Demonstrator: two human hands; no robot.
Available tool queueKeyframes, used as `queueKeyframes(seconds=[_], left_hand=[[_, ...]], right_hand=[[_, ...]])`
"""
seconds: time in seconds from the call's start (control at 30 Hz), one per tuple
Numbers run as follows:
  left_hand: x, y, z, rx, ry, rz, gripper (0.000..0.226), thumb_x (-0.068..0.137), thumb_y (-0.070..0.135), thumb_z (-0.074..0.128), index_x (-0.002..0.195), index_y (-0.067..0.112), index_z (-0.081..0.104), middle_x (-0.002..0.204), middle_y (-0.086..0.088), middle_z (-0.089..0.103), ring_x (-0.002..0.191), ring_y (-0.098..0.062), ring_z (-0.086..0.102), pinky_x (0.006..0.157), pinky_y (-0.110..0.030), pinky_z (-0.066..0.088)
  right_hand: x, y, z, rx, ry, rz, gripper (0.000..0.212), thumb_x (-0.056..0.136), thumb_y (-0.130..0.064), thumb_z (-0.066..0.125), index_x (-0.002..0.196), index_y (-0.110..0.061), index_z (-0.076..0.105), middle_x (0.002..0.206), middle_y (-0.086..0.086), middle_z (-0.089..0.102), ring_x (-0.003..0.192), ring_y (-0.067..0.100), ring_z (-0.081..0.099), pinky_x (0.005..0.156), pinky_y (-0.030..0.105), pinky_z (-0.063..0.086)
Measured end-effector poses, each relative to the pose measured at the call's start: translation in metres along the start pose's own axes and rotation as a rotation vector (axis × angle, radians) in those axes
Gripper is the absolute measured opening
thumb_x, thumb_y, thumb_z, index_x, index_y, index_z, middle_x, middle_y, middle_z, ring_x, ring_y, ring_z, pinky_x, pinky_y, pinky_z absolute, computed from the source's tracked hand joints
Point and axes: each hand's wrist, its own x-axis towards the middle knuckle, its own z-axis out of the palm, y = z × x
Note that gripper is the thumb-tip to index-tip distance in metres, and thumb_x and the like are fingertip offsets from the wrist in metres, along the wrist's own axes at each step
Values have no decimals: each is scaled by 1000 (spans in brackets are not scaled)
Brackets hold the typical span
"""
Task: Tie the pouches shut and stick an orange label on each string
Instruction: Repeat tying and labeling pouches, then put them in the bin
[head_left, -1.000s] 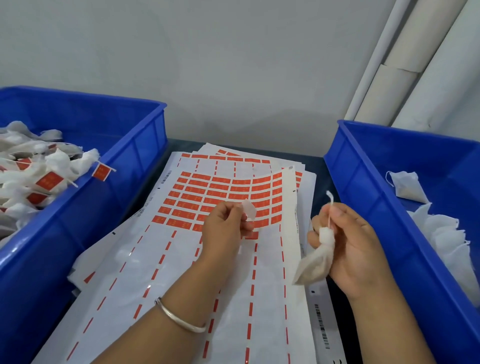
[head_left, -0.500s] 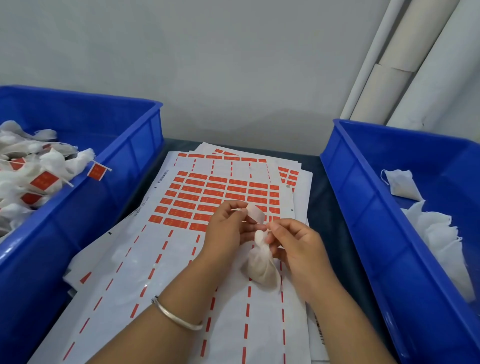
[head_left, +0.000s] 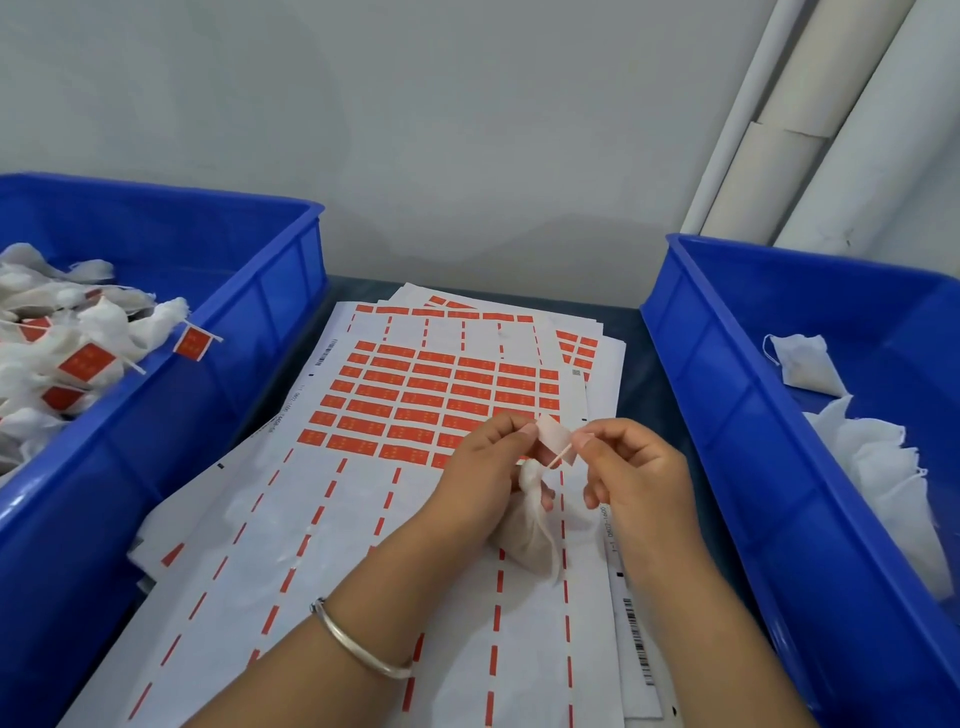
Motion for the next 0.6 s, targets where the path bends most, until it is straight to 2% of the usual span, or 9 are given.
queueKeyframes(seconds=[0.07,0.13,0.3,0.47,0.6], left_hand=[[-2,2,0,-11,-32,8,22,96,31,46,87,22,64,73,7,68,56,-10,63,62,-23,56],[-2,2,0,-10,-47,15,21,96,30,47,87,21,64,68,8,67,50,-9,60,59,-22,55],[-5,5,-1,-28,-50,15,21,96,28,48,86,19,64,63,8,65,47,-7,57,56,-20,53],[-6,8,-2,-19,-34,17,20,95,27,49,85,18,64,64,7,63,46,-7,54,51,-16,48],[-6,9,-2,-23,-18,24,20,94,25,51,82,19,65,66,5,63,46,-7,52,51,-16,48]], right_hand=[[0,0,-2,0,3,-9,11,87,-16,67,78,-22,69,79,-10,72,49,3,57,48,14,48],[0,1,-2,-7,7,-33,9,86,-17,68,79,-22,69,83,-9,72,55,3,59,50,13,48],[2,4,-4,-82,41,-77,8,83,-20,71,75,-23,69,94,-14,68,86,4,64,63,12,48],[3,5,-5,-22,2,-36,16,84,-17,70,71,-25,70,82,-25,70,84,-10,64,55,6,48],[4,8,-6,-26,7,-26,9,84,-19,70,78,-25,70,87,-21,72,86,-3,67,62,13,52]])
